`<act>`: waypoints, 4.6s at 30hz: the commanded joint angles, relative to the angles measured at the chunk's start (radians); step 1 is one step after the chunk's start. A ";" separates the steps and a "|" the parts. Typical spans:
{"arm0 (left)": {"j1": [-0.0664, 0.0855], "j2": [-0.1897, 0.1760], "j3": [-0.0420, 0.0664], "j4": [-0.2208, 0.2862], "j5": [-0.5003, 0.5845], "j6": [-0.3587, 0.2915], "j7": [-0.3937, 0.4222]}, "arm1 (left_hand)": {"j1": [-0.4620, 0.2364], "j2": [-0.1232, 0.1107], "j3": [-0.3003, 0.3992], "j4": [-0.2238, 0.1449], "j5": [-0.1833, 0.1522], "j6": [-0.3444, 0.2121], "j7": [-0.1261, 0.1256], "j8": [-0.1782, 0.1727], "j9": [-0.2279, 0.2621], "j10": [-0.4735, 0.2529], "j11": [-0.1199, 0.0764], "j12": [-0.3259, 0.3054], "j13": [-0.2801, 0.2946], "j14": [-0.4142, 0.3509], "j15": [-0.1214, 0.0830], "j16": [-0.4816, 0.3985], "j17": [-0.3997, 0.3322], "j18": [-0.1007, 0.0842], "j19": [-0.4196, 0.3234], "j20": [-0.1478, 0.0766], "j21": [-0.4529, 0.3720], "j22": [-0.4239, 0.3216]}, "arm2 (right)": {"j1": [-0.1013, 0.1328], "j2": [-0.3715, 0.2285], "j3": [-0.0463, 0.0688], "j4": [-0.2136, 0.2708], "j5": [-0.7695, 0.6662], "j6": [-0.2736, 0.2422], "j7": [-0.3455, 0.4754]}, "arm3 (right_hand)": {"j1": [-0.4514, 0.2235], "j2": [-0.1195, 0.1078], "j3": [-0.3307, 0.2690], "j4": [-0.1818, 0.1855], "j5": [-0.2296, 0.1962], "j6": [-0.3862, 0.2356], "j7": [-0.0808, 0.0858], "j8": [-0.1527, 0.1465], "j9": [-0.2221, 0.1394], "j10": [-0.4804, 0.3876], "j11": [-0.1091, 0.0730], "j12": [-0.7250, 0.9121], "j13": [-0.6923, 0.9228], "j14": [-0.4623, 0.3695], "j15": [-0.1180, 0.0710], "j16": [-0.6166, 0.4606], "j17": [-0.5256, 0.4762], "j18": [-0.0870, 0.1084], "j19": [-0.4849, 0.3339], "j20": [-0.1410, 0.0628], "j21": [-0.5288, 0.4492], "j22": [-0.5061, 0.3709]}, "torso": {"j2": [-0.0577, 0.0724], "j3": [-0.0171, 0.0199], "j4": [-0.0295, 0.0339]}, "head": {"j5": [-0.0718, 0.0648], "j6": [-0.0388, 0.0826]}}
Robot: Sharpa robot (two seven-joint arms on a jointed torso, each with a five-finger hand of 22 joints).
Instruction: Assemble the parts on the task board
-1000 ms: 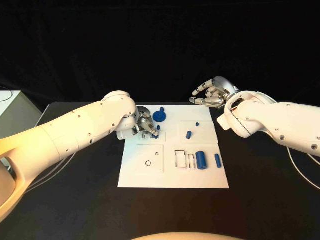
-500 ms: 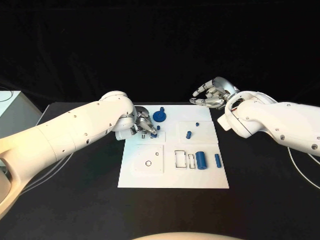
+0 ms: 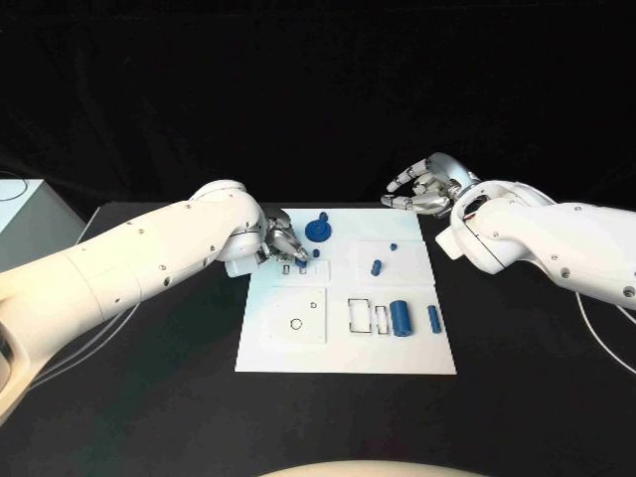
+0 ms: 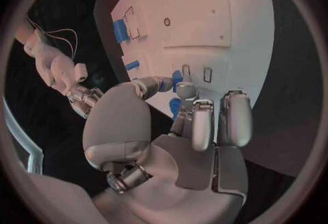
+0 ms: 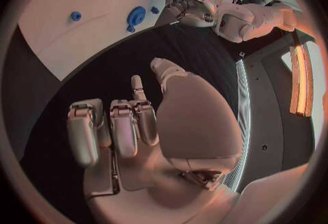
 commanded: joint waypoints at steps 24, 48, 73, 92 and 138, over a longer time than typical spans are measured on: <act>-0.002 0.018 -0.023 -0.004 -0.046 -0.046 -0.002 | -0.018 0.010 0.103 -0.160 0.001 0.064 -0.059 0.015 0.278 0.066 -0.030 0.027 0.010 0.106 -0.018 0.003 0.263 -0.017 0.032 -0.010 0.015 0.043 | -0.002 0.004 0.000 -0.003 -0.015 0.017 -0.004 | -0.015 -0.001 -0.009 0.005 0.007 -0.007 -0.003 0.005 0.002 0.051 -0.002 -0.003 0.215 0.102 0.000 0.004 0.263 -0.006 0.091 0.003 -0.008 0.239 | 0.003 0.0004 -0.0017 | 0.005 -0.012; -0.010 0.022 -0.036 -0.001 -0.081 -0.046 -0.005 | -0.012 0.012 0.100 -0.161 0.004 0.068 -0.060 0.014 0.278 0.068 -0.032 0.026 0.008 0.106 -0.020 0.003 0.263 -0.018 0.034 -0.012 0.016 0.045 | -0.002 0.005 0.000 -0.004 -0.016 0.019 -0.007 | -0.017 0.001 -0.011 0.007 0.011 -0.008 -0.004 0.006 0.002 0.051 -0.002 -0.003 0.215 0.102 0.000 0.004 0.263 -0.006 0.091 0.003 -0.007 0.239 | 0.004 0.0007 -0.0026 | 0.008 -0.018; -0.010 0.006 -0.036 0.018 -0.082 -0.001 -0.008 | -0.008 0.013 0.100 -0.164 0.005 0.069 -0.061 0.013 0.277 0.066 -0.033 0.019 0.000 0.106 -0.020 0.003 0.263 -0.018 0.036 -0.012 0.017 0.048 | -0.003 0.006 0.000 -0.007 -0.018 0.027 -0.014 | -0.024 0.002 -0.016 0.009 0.012 -0.009 -0.004 0.008 0.003 0.051 -0.002 -0.003 0.214 0.102 -0.001 0.004 0.263 -0.006 0.091 0.002 -0.007 0.240 | 0.003 0.0008 -0.0014 | 0.011 -0.024; -0.010 0.028 -0.036 -0.005 -0.080 0.001 -0.009 | -0.007 0.015 0.094 -0.160 0.001 0.073 -0.061 0.010 0.276 0.068 -0.032 0.015 -0.006 0.106 -0.020 0.003 0.263 -0.018 0.036 -0.013 0.016 0.047 | -0.005 0.008 0.000 -0.007 -0.018 0.003 0.002 | -0.015 0.006 -0.016 0.004 0.017 -0.007 -0.005 0.012 0.005 0.056 -0.004 0.002 0.219 0.102 -0.002 0.004 0.263 -0.007 0.093 0.002 -0.004 0.242 | 0.003 0.0022 -0.0016 | 0.014 -0.026; -0.014 0.076 -0.051 -0.060 -0.118 0.048 -0.011 | -0.043 -0.010 -0.129 -0.066 -0.053 0.107 -0.079 -0.029 0.263 0.073 -0.043 0.014 -0.024 0.106 -0.029 0.003 0.263 -0.018 0.036 -0.019 0.008 0.045 | -0.005 0.005 0.000 -0.006 -0.004 -0.015 0.010 | -0.017 0.004 -0.020 0.006 0.024 -0.012 -0.005 0.011 0.005 0.047 -0.003 -0.007 0.211 0.102 -0.002 0.004 0.263 -0.005 0.089 0.001 -0.012 0.236 | 0.002 0.0007 -0.0010 | 0.006 -0.028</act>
